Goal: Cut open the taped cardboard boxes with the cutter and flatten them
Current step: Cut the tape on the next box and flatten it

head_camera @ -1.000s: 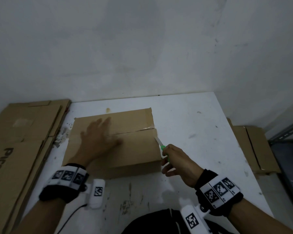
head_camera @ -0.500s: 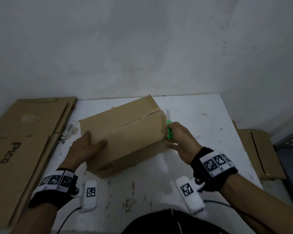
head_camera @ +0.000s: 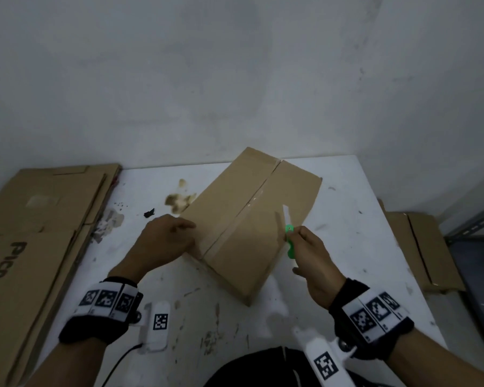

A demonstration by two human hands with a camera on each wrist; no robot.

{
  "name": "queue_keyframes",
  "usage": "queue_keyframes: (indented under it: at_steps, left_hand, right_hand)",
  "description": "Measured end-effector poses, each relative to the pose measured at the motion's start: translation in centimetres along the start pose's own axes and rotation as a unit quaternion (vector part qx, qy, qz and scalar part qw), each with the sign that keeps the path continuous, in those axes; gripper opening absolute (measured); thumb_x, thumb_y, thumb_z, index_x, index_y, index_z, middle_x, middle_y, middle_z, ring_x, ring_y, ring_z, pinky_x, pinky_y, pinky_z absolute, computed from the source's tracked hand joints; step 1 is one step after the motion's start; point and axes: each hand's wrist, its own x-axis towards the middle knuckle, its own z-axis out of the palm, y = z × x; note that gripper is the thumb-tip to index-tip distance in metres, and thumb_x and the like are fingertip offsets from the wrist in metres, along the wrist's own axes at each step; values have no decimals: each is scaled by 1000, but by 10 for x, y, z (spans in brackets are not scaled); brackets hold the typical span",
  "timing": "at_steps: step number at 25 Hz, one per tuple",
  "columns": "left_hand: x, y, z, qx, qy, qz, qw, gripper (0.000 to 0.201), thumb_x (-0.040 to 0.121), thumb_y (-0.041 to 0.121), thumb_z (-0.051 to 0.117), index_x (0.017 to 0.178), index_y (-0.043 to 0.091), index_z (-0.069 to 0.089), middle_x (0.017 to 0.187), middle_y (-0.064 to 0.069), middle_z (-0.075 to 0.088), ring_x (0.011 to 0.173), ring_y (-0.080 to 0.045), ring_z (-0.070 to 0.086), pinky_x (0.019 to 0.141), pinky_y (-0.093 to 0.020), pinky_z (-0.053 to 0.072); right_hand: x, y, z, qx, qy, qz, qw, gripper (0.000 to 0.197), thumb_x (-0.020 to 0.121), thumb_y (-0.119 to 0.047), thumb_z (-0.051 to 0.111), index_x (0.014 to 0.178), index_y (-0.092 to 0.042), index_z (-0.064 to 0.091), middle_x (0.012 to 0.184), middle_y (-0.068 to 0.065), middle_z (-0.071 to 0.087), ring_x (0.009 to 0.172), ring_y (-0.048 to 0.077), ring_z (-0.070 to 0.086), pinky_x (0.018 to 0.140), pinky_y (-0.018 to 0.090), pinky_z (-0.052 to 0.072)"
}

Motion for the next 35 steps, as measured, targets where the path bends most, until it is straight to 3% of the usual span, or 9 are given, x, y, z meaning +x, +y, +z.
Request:
queue_keyframes:
  at_steps: [2, 4, 10, 16, 22, 25, 28, 32, 35]
  left_hand:
    - [11, -7, 9, 71, -39, -10, 997, 63, 82, 57, 69, 138, 35, 54, 150, -6, 43, 139, -29, 38, 112, -45, 36]
    - [17, -7, 15, 82, -87, -27, 993, 87, 80, 76, 54, 152, 33, 35, 162, -5, 24, 147, -28, 27, 117, -48, 30]
    - [7, 2, 2, 144, -133, -62, 979, 76, 76, 72, 66, 138, 36, 44, 129, -7, 44, 111, -27, 54, 93, -37, 48]
    - [-8, 26, 1, 190, -224, -49, 955, 51, 77, 57, 75, 117, 32, 56, 103, 6, 58, 93, -14, 59, 83, -29, 50]
    - [12, 34, 5, 193, -161, 33, 967, 50, 76, 51, 77, 118, 33, 56, 130, 3, 47, 117, -19, 48, 95, -36, 46]
    - [26, 37, 16, 144, -172, 76, 972, 67, 78, 52, 77, 134, 33, 46, 160, -3, 19, 147, -27, 20, 116, -47, 28]
    - [32, 32, 24, 139, -195, 74, 968, 73, 81, 54, 74, 140, 36, 35, 167, -1, -8, 154, -26, -6, 122, -56, 9]
    - [25, 25, 24, 117, -191, 34, 974, 83, 77, 66, 71, 143, 36, 31, 166, -3, 6, 152, -29, 7, 120, -54, 20]
    - [11, 43, 39, 157, -124, -12, 980, 73, 81, 68, 64, 137, 29, 37, 147, -7, 34, 133, -32, 30, 102, -46, 40]
  right_hand:
    - [-2, -4, 1, 6, -51, 25, 998, 19, 101, -25, 47, 83, -19, 48, 88, 3, 43, 85, 20, 41, 91, 40, 43]
    - [-3, -9, 7, -6, -72, 10, 997, 22, 101, -24, 47, 79, -19, 46, 89, 4, 44, 86, 20, 42, 90, 38, 41]
    - [21, -30, 18, -8, -72, -23, 997, 32, 100, -20, 47, 68, -22, 48, 85, 3, 51, 85, 20, 46, 81, 36, 36]
    - [60, -51, 18, 15, -87, -26, 996, 26, 101, -22, 49, 76, -17, 48, 93, 8, 51, 85, 21, 47, 77, 31, 39]
    - [27, -29, 18, -54, 15, -44, 997, 21, 99, -17, 47, 79, -14, 48, 72, 2, 45, 68, 16, 40, 58, 30, 27]
    - [4, -5, 13, -13, -19, 17, 1000, 27, 100, -18, 45, 74, -19, 42, 79, 4, 43, 75, 18, 40, 69, 32, 32]
    - [4, 4, 13, 54, -37, 41, 997, 32, 98, -13, 46, 67, -20, 46, 79, 4, 45, 79, 21, 42, 80, 38, 38]
    - [21, 1, 18, 77, -22, 7, 997, 22, 96, -10, 47, 75, -14, 49, 84, 7, 48, 81, 21, 44, 80, 36, 38]
    - [41, -4, 16, 100, -25, -10, 995, 17, 96, -7, 48, 79, -11, 50, 89, 10, 49, 83, 22, 46, 81, 37, 42]
